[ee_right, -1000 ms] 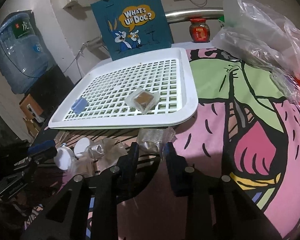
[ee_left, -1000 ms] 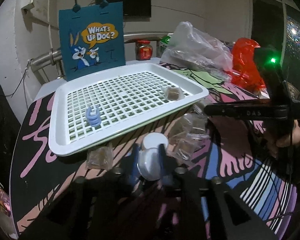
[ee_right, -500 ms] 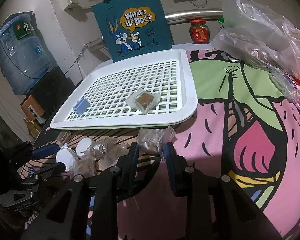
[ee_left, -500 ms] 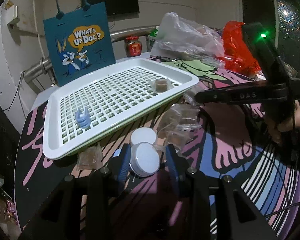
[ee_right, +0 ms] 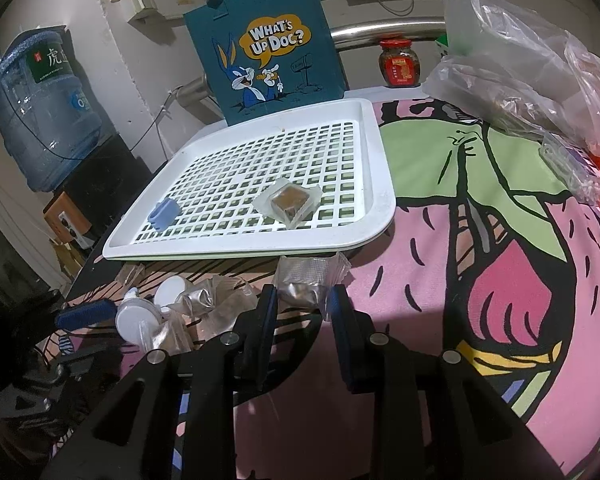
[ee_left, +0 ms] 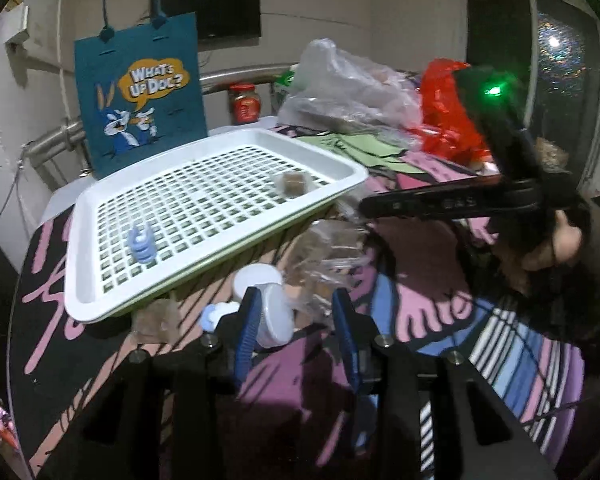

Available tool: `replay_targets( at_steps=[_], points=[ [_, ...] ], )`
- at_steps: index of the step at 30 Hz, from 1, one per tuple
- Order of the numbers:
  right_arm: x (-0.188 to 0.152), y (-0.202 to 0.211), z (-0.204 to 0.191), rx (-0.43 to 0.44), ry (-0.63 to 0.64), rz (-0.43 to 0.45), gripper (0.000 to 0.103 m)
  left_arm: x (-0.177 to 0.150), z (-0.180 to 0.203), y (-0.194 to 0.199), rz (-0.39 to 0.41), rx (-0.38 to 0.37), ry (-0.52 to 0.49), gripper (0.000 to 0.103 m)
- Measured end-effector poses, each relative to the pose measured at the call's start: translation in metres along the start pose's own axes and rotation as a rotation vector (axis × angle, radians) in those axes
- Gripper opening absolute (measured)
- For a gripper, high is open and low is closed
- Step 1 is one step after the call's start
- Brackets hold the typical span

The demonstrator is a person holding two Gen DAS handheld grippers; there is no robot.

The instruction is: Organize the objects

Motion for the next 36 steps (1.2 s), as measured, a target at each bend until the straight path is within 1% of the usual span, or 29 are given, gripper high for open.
replay_targets(
  at_steps=[3,6,10,15,17,18,21,23,24,26,27,29,32,33,34,35,36],
  points=[
    [0.0,0.0,0.0,0.001,0.0,-0.001,0.026,0.001,-0.001,0.0,0.005,-0.009,0.004,0.036],
    [0.0,0.0,0.0,0.002,-0.002,-0.001,0.026,-0.001,-0.006,0.001,-0.002,0.002,0.015,0.036],
    [0.0,-0.001,-0.001,0.003,-0.003,-0.002,0.026,-0.003,-0.019,0.001,-0.015,0.045,0.038,0.036],
    [0.0,0.0,-0.001,0.006,-0.005,-0.001,0.026,-0.007,-0.044,0.009,-0.007,0.085,0.11,0.036],
    [0.0,0.0,-0.001,0.007,-0.004,-0.001,0.026,-0.013,-0.056,0.009,-0.031,0.125,0.136,0.036],
    [0.0,0.0,-0.001,0.008,-0.004,-0.001,0.026,-0.019,-0.064,0.006,-0.058,0.154,0.156,0.036],
    [0.0,0.0,0.0,0.009,-0.004,-0.001,0.026,-0.032,-0.08,-0.001,-0.12,0.185,0.222,0.036],
    [-0.001,-0.001,-0.001,0.01,-0.005,-0.002,0.026,-0.038,-0.089,-0.005,-0.147,0.191,0.26,0.036],
    [-0.001,0.0,0.0,0.009,-0.004,-0.002,0.026,-0.037,-0.09,-0.007,-0.148,0.179,0.265,0.036],
    [0.0,-0.001,0.0,0.011,-0.005,-0.003,0.026,-0.035,-0.091,-0.012,-0.15,0.171,0.256,0.036],
    [-0.001,-0.001,-0.001,0.012,-0.005,-0.003,0.026,-0.035,-0.092,-0.014,-0.157,0.17,0.252,0.039],
    [-0.001,0.0,-0.001,0.013,-0.004,-0.002,0.026,-0.034,-0.09,-0.018,-0.169,0.171,0.241,0.041],
    [-0.001,0.0,-0.002,0.013,-0.005,-0.003,0.026,-0.036,-0.091,-0.028,-0.209,0.172,0.237,0.044],
    [-0.001,0.0,-0.002,0.013,-0.005,-0.002,0.026,-0.037,-0.093,-0.032,-0.224,0.162,0.252,0.044],
    [-0.001,0.0,-0.002,0.013,-0.004,-0.002,0.026,-0.037,-0.093,-0.031,-0.216,0.157,0.259,0.043],
    [-0.001,0.0,-0.001,0.013,-0.004,-0.002,0.026,-0.038,-0.094,-0.031,-0.214,0.153,0.27,0.041],
    [-0.001,0.0,-0.002,0.013,-0.004,-0.002,0.026,-0.038,-0.095,-0.031,-0.213,0.16,0.273,0.036]
  ],
)
Point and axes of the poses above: each gripper's, at about its wrist camera, not at the fingertips, and y roughly against the way its jaws point, z to its right, x to its top, the point moved 8 cm from there along -y, roughly the way its jaws point, and after that the axes turned 9 degrees about -y, right-handed, at the moved point
